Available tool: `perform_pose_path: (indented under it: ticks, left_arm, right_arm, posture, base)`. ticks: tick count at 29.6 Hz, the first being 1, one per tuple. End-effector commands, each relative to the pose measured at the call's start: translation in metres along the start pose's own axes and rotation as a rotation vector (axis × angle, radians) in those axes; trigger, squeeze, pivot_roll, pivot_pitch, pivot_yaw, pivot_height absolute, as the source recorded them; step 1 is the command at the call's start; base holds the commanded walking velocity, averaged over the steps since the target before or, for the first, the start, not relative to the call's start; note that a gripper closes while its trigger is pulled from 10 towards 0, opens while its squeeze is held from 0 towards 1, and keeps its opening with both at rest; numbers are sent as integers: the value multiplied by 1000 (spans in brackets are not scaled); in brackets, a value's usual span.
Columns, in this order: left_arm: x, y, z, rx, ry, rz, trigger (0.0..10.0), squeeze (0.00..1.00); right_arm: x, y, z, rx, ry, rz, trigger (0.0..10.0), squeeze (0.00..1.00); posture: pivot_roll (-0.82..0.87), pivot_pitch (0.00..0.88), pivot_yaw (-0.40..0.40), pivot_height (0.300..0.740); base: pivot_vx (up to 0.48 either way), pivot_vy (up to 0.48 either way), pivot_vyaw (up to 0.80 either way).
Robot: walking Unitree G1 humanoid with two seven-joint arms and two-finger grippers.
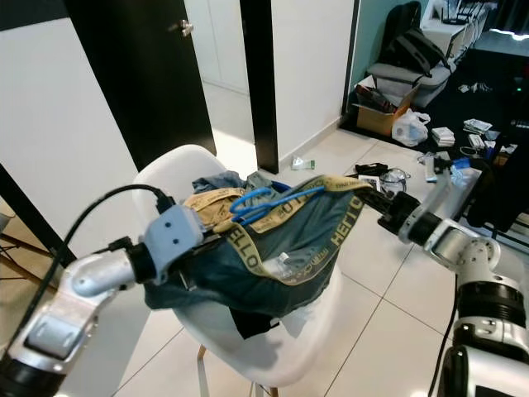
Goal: Hang hanger
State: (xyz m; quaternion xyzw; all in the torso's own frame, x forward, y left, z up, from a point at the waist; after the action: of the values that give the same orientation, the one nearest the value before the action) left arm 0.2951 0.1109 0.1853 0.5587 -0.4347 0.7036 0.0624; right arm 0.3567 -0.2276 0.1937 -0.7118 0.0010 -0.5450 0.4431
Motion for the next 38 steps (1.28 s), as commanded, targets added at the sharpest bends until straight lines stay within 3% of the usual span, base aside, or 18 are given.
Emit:
perform_pose_path:
  ticks: [1, 2, 3, 4, 6, 12, 18, 19, 21, 22, 23, 25, 27, 30, 31, 36, 37, 38]
  left_arm:
    - [3, -2, 8, 90, -11, -37, 10000, 0]
    - [6, -2, 13, 137, 4, -106, 10000, 0]
    - [6, -2, 13, 137, 4, -106, 10000, 0]
    - [9, -3, 18, 182, 12, -154, 10000, 0]
    - [10, -3, 20, 207, 16, -183, 10000, 0]
    - [5, -2, 22, 212, -20, -169, 10000, 0]
    - [3, 5, 18, 135, -20, -109, 10000, 0]
    - [4, 14, 12, 45, -4, -87, 10000, 0]
    - [5, 17, 7, -4, 1, -81, 10000, 0]
    - [5, 17, 7, -4, 1, -81, 10000, 0]
    - [4, 23, 1, -76, 3, -78, 10000, 0]
    - [4, 23, 1, -76, 3, -78, 10000, 0]
    - [8, 33, -13, -208, 23, -116, 10000, 0]
    - [8, 33, -13, -208, 23, -116, 10000, 0]
    - [10, 34, -22, -265, 20, -138, 10000, 0]
    - [6, 23, -15, -184, -18, -120, 10000, 0]
    - [3, 15, -8, -105, -40, -113, 10000, 0]
    - [3, 15, -8, -105, -40, -113, 10000, 0]
  right_arm:
    - [-9, -22, 15, 80, -61, -16, 0, 0]
    - [-10, -36, 22, 128, -71, -28, 0, 0]
    - [-10, -36, 22, 128, -71, -28, 0, 0]
    - [-5, -49, 27, 170, -55, -49, 0, 0]
    - [0, -57, 30, 194, -40, -62, 0, 0]
    - [29, -72, 29, 220, 66, -130, 0, 0]
    - [55, -63, 19, 127, 146, -204, 0, 0]
    - [63, -53, 11, 63, 169, -218, 0, 0]
    - [67, -49, 7, 37, 179, -222, 0, 0]
    - [67, -49, 7, 37, 179, -222, 0, 0]
    - [69, -47, 4, 13, 184, -233, 0, 0]
    - [69, -47, 4, 13, 184, -233, 0, 0]
    - [73, -40, -1, -31, 186, -251, 0, 0]
    - [73, -40, -1, -31, 186, -251, 0, 0]
    - [73, -34, -4, -65, 168, -266, 0, 0]
    - [69, -38, -1, -48, 140, -266, 0, 0]
    - [65, -42, 3, -24, 126, -265, 0, 0]
    - [65, -42, 3, -24, 126, -265, 0, 0]
  posture:
    - [-34, 0, 11, 740]
    - [-33, 0, 11, 740]
    - [-33, 0, 11, 740]
    - [-33, 0, 11, 740]
    - [-33, 0, 11, 740]
    - [-40, 0, 10, 740]
    - [-41, 0, 6, 740]
    - [-41, 0, 5, 740]
    - [-42, 0, 3, 740]
    - [-42, 0, 3, 740]
    - [-43, 0, 3, 740]
    - [-43, 0, 3, 740]
    - [-42, 0, 0, 740]
    - [-42, 0, 0, 740]
    - [-38, 0, -3, 740]
    - [-44, 0, 1, 740]
    - [-44, 0, 1, 740]
    - [-44, 0, 1, 740]
  base:
    - [0, 0, 0]
    - [0, 0, 0]
    - [0, 0, 0]
    - [0, 0, 0]
    - [0, 0, 0]
    - [0, 0, 0]
    - [0, 0, 0]
    - [0, 0, 0]
    - [0, 0, 0]
    - [0, 0, 0]
    - [0, 0, 0]
    - [0, 0, 0]
    - [0, 0, 0]
    - [0, 0, 0]
    - [0, 0, 0]
    - [0, 0, 0]
    - [0, 0, 0]
    - [0, 0, 0]
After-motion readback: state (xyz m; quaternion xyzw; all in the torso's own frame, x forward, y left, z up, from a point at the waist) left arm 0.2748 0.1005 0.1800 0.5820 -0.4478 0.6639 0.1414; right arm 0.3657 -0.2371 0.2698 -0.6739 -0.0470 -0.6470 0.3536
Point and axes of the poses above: a point about 5 cm out from each wrist's last joint towards the gripper, its own z axis pointing out of the wrist towards the gripper, its own x axis along the axis of the wrist's last joint, y = z × x, the point moved 2 cm from there along z, pointing out of the wrist towards the gripper
